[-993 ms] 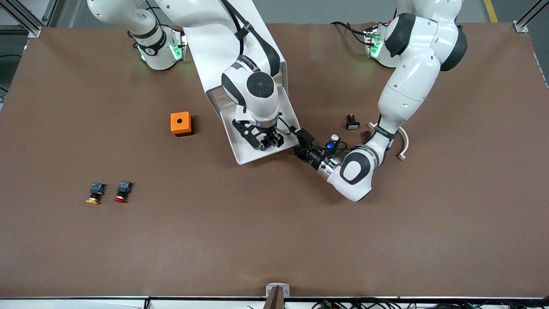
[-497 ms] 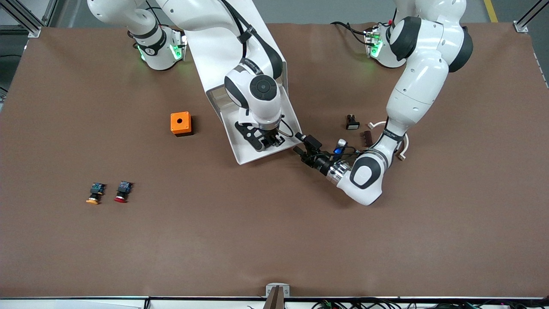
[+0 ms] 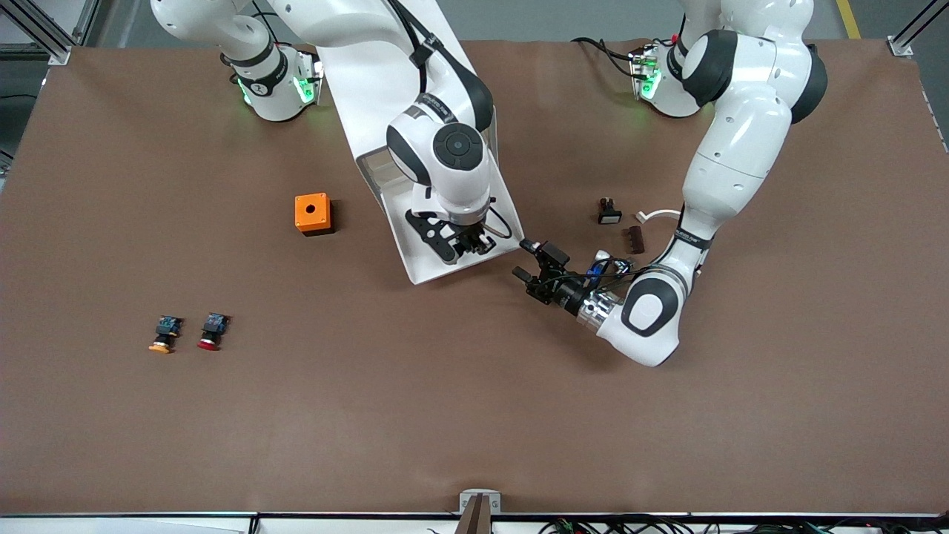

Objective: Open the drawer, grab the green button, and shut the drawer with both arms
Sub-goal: 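Grasp the green button with the right gripper and lift it out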

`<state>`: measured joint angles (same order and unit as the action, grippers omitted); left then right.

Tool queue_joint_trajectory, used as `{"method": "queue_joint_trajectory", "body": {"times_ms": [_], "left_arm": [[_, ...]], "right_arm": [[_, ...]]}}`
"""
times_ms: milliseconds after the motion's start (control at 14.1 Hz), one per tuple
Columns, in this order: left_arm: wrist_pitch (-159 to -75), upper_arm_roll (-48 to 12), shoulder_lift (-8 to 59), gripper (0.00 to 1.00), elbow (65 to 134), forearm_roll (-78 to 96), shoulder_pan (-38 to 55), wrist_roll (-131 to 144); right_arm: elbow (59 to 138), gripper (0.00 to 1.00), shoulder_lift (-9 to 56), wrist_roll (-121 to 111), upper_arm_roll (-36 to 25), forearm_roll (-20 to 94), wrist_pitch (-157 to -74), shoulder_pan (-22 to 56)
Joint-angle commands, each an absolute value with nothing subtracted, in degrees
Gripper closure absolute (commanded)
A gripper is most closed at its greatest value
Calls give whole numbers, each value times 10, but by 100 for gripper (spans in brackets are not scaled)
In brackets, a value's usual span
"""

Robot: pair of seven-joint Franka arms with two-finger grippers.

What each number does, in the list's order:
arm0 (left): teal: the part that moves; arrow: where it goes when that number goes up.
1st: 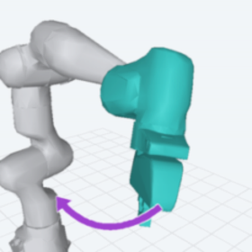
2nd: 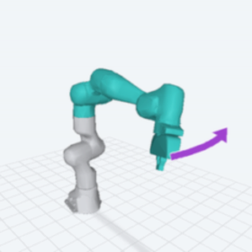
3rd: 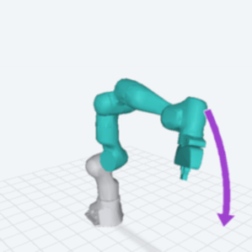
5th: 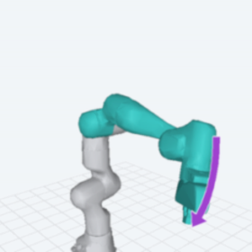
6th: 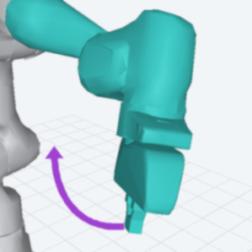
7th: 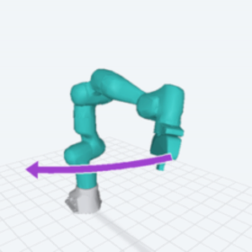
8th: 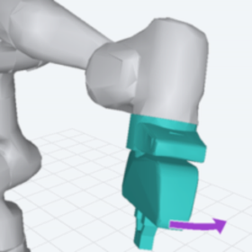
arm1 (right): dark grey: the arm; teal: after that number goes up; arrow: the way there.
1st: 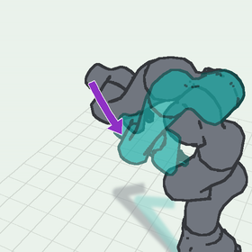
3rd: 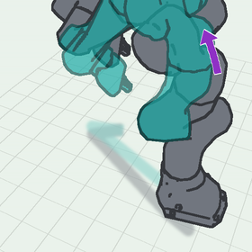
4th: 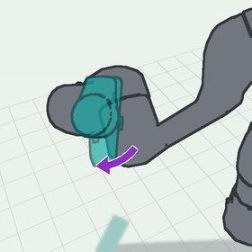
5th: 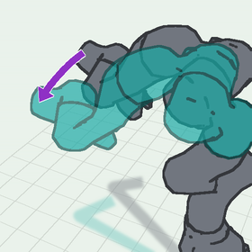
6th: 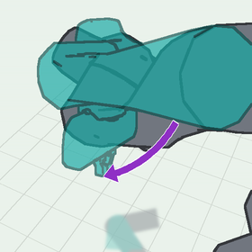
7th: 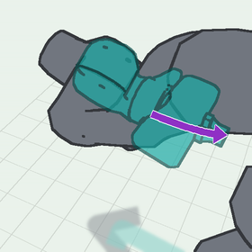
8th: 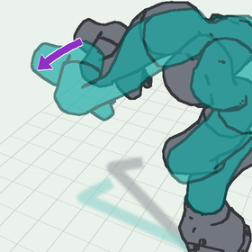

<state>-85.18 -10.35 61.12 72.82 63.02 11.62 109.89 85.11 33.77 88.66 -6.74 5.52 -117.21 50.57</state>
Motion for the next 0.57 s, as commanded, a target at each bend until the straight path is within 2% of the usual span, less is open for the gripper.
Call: {"method": "queue_joint_trajectory", "body": {"times_ms": [0, 142, 355, 497], "left_arm": [[-845, -102, 600, 1, 697, 621, 119, 988], [-847, -98, 594, 1, 669, 584, 126, 884], [-874, -93, 556, 1, 667, 503, 145, 769], [-930, -92, 528, 1, 667, 419, 163, 735]], "right_arm": [[827, 100, 316, 785, -76, 45, -1115, 470], [842, 100, 297, 705, -85, 44, -1107, 438], [920, 100, 247, 532, -84, 45, -1130, 356], [953, 100, 234, 445, -85, 45, -1149, 311]]}}
